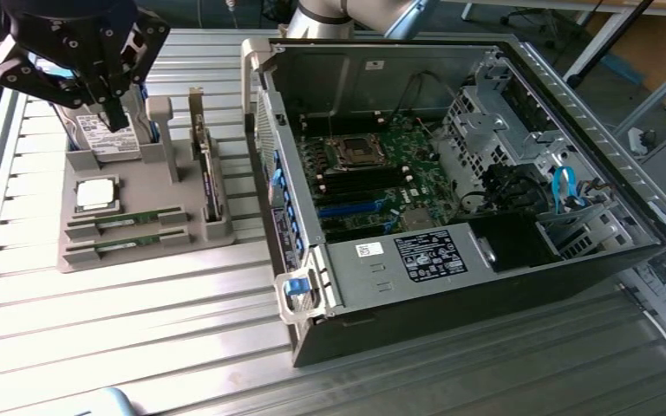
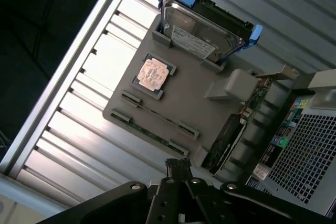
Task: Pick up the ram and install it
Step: 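Pick up the ram and move it above insertion slot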
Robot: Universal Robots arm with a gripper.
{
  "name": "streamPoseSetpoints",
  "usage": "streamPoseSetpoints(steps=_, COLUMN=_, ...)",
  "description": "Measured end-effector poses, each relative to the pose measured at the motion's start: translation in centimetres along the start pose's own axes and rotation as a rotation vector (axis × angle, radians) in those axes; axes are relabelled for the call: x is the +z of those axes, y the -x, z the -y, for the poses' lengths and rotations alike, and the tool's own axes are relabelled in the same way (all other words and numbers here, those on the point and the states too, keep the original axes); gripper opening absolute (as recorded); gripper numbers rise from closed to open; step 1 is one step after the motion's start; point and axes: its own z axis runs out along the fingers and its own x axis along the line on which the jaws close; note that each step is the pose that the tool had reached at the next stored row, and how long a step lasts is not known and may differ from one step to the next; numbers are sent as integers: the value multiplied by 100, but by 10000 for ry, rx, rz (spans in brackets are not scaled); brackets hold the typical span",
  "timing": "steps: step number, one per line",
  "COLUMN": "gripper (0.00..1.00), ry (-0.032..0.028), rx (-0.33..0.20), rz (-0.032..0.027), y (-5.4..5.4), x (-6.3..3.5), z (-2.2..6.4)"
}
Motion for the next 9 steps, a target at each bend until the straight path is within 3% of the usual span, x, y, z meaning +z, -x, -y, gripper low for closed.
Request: streamPoseSetpoints(steps=9, gripper=11, ry=18, rx=-788, rz=-35, y=0, x=0, z=0)
